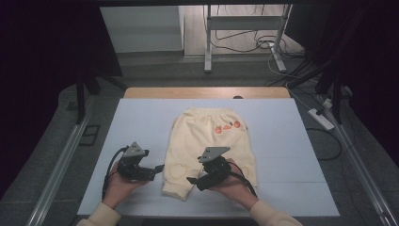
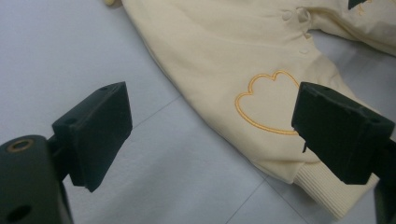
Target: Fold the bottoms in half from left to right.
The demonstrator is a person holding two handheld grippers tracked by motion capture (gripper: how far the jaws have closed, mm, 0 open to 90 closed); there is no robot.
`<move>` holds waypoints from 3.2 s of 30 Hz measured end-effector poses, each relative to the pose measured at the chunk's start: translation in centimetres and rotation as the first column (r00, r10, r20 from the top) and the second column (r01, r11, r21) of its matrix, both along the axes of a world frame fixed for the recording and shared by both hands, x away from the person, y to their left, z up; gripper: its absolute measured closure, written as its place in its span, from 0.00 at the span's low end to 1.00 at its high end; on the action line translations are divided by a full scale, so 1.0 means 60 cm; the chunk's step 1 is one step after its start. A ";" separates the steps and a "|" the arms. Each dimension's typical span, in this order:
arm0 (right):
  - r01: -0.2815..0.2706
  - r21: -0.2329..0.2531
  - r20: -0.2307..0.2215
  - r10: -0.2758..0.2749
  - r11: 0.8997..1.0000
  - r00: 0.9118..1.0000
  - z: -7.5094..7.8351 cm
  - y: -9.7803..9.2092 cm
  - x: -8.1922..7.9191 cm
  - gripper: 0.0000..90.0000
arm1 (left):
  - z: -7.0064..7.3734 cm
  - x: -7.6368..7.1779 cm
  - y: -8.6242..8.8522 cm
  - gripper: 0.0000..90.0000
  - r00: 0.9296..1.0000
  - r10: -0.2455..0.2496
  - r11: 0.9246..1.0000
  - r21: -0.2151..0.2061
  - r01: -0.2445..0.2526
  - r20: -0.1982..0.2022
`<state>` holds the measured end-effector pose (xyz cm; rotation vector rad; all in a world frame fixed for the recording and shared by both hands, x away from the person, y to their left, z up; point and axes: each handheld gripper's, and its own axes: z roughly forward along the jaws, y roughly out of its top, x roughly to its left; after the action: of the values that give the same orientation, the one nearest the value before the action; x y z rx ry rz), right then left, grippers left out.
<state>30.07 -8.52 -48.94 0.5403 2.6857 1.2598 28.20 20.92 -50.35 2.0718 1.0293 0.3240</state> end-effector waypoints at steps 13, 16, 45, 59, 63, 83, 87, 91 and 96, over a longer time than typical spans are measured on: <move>-0.058 -0.032 -0.024 0.058 0.998 0.998 -0.015 0.044 -0.011 0.21 | 0.000 0.002 -0.001 0.14 1.000 -0.002 1.000 -0.012 0.002 -0.005; -0.070 -0.046 -0.027 0.069 0.996 0.997 -0.022 0.059 -0.016 0.21 | 0.000 0.002 -0.001 0.14 1.000 -0.003 1.000 -0.010 0.003 -0.003; -0.195 -0.153 -0.020 0.194 0.969 0.981 -0.067 0.121 -0.048 0.39 | -0.003 0.009 0.003 0.15 1.000 0.002 1.000 -0.004 -0.002 -0.021; -0.156 -0.198 0.065 0.171 0.968 0.983 -0.067 0.112 -0.048 0.74 | -0.004 0.010 0.004 0.15 1.000 0.001 1.000 0.005 0.000 -0.018; -0.163 -0.191 0.069 0.178 0.968 0.982 -0.063 0.108 -0.048 0.80 | -0.006 0.013 0.002 0.16 1.000 -0.004 1.000 0.013 0.004 -0.018; -0.187 -0.141 0.034 0.193 0.972 0.981 -0.057 0.096 -0.042 0.83 | 0.007 0.084 -0.022 0.19 1.000 0.003 1.000 0.024 -0.003 -0.018; -0.180 -0.143 0.026 0.186 0.973 0.982 -0.058 0.096 -0.042 0.83 | 0.006 0.105 -0.025 0.19 1.000 0.003 1.000 0.024 -0.003 -0.029; -0.182 -0.141 0.020 0.187 0.973 0.982 -0.058 0.095 -0.040 0.83 | 0.006 0.123 -0.024 0.20 0.999 0.007 1.000 0.017 -0.006 -0.037; -0.184 -0.140 0.014 0.188 0.973 0.982 -0.058 0.095 -0.040 0.83 | 0.004 0.138 -0.023 0.20 0.998 0.014 1.000 0.008 -0.014 -0.053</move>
<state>27.67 -2.85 -52.44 0.2565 2.8277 1.1001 36.48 19.52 -50.11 2.0907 1.0763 0.2812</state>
